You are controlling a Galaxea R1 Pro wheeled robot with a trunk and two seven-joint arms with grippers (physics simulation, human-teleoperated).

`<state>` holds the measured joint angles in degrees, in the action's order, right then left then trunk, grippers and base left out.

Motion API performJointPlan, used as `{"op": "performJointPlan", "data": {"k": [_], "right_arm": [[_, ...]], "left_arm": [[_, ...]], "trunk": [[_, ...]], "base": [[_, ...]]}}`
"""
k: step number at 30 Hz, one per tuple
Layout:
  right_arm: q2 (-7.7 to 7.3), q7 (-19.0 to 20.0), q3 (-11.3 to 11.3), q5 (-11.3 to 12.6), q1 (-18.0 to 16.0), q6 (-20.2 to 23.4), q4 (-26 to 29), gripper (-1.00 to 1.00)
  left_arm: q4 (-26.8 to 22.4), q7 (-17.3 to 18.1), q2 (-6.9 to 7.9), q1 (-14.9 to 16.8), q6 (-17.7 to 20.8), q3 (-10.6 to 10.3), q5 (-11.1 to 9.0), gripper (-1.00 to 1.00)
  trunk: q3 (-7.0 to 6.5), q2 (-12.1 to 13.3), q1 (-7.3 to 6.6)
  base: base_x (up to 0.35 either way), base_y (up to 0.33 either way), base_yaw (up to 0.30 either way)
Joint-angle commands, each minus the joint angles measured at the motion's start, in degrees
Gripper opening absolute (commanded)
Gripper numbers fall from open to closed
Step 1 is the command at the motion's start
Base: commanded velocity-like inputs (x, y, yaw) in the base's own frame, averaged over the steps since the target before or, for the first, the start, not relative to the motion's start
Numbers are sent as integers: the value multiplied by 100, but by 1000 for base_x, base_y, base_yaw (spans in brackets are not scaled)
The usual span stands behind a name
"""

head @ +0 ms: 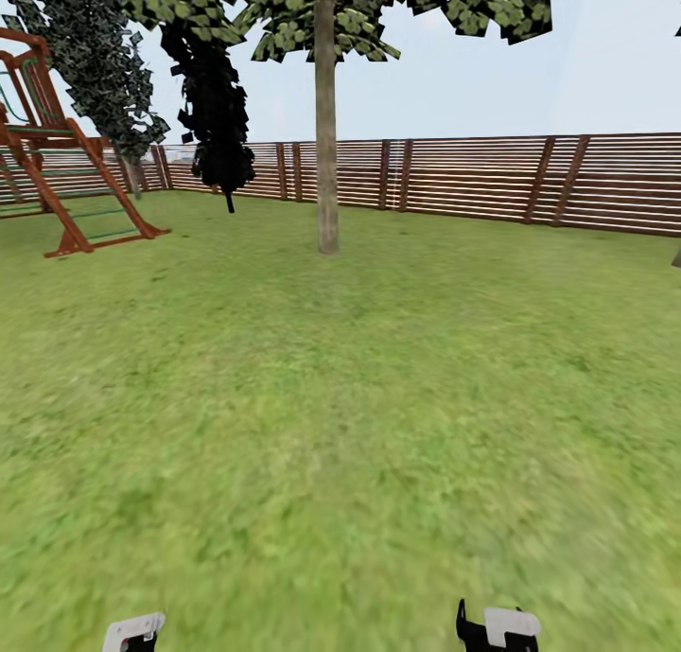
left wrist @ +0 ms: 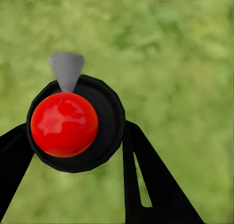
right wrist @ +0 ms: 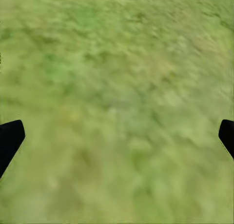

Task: In the garden, pick up the pesticide atomizer on the floor and spray pesticide onto both trees until each tree trunk is fully covered.

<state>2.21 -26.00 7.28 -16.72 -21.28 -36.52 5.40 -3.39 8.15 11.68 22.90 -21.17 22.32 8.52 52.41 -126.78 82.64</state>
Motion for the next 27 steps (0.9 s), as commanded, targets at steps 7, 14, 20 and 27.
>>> {"op": "performJointPlan", "data": {"k": [7, 14, 20, 27], "right_arm": [[-25, 12, -19, -136, 0, -21, 612, 100], [-42, 8, -31, -157, 1, -18, 532, 100], [-39, 0, -33, -152, 1, -17, 517, 100], [-38, -2, -32, -147, 1, -15, 515, 100]], "left_arm": [[5, 20, 3, 4, -19, 53, 53, -100], [8, 18, 1, 4, -19, 53, 50, -100], [5, 17, 3, 4, -19, 53, 45, -100], [5, 14, 3, 3, -19, 53, 48, -100]], "trunk": [[5, -2, 3], [5, -2, 3], [5, -2, 3], [5, -2, 3]], "base": [[338, 0, 0], [338, 0, 0], [338, 0, 0], [338, 0, 0]]}}
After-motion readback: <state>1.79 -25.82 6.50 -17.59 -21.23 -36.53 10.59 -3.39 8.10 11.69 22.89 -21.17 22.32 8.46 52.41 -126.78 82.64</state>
